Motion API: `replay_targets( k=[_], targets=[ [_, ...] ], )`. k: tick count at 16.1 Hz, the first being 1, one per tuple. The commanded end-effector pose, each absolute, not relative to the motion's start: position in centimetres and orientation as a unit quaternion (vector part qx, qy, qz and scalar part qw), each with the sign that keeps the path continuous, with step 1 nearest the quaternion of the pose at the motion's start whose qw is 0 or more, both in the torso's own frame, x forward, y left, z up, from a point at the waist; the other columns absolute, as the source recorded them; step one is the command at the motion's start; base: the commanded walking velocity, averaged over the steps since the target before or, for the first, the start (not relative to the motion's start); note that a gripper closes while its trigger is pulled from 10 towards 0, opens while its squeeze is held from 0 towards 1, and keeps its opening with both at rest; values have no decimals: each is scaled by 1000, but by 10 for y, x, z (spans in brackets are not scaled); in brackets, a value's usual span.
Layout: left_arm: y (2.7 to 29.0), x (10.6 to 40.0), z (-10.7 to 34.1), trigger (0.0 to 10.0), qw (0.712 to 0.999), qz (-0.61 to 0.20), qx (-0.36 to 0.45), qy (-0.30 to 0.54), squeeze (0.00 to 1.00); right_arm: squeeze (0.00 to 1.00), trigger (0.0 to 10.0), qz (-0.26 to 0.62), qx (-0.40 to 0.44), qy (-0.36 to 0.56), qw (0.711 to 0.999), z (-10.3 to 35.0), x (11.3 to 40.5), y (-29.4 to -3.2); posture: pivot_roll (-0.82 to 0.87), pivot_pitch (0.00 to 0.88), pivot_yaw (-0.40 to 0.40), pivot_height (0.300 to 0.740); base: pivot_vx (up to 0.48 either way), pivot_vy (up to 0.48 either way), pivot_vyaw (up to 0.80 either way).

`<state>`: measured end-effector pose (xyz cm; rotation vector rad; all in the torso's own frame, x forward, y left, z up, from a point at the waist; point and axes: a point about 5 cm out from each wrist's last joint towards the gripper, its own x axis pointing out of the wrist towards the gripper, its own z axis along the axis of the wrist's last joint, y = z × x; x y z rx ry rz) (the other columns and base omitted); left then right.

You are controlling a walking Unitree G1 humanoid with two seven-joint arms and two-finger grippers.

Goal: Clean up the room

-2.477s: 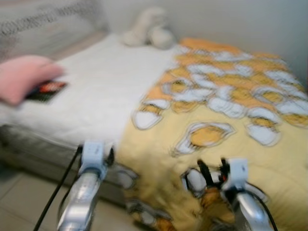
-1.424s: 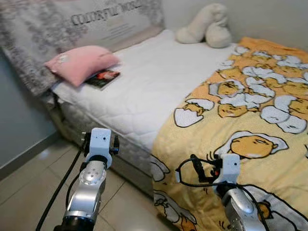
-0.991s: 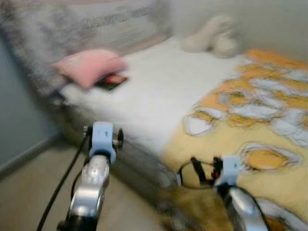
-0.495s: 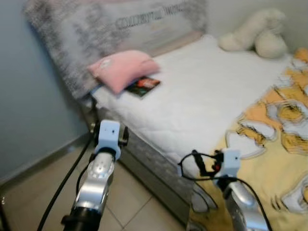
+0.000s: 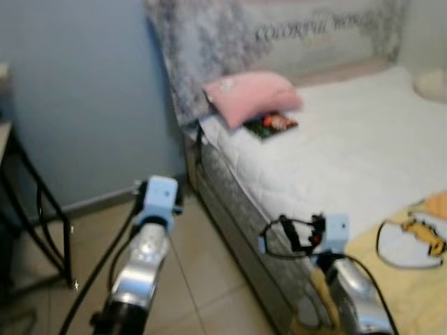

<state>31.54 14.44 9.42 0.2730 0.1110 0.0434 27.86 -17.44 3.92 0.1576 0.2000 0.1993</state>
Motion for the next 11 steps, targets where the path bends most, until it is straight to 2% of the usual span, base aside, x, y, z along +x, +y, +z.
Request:
replay_targets(
  k=[1, 3, 5, 6, 11],
  targets=[
    [151, 318, 94, 10000, 989, 28, 136, 59, 0, 0, 10000, 107, 82, 92, 987, 42, 281, -168, 143, 0, 30, 740, 0, 0, 513],
    [151, 321, 103, 10000, 992, 27, 114, 36, 0, 0, 10000, 113, 56, 96, 987, 40, 276, -170, 134, 0, 30, 740, 0, 0, 509],
    [155, 322, 107, 10000, 997, 49, 50, 35, 0, 0, 10000, 88, 47, 107, 989, 37, 275, -173, 125, 0, 27, 740, 469, 0, 256],
    [156, 322, 106, 10000, 997, 56, 49, 38, 0, 0, 10000, 82, 52, 110, 989, 36, 275, -174, 123, 0, 30, 740, 458, 0, 0],
    [153, 321, 104, 10000, 997, 47, 49, 35, 0, 0, 10000, 100, 48, 98, 989, 39, 273, -169, 127, 0, 35, 740, 458, 0, 566]
  ],
)
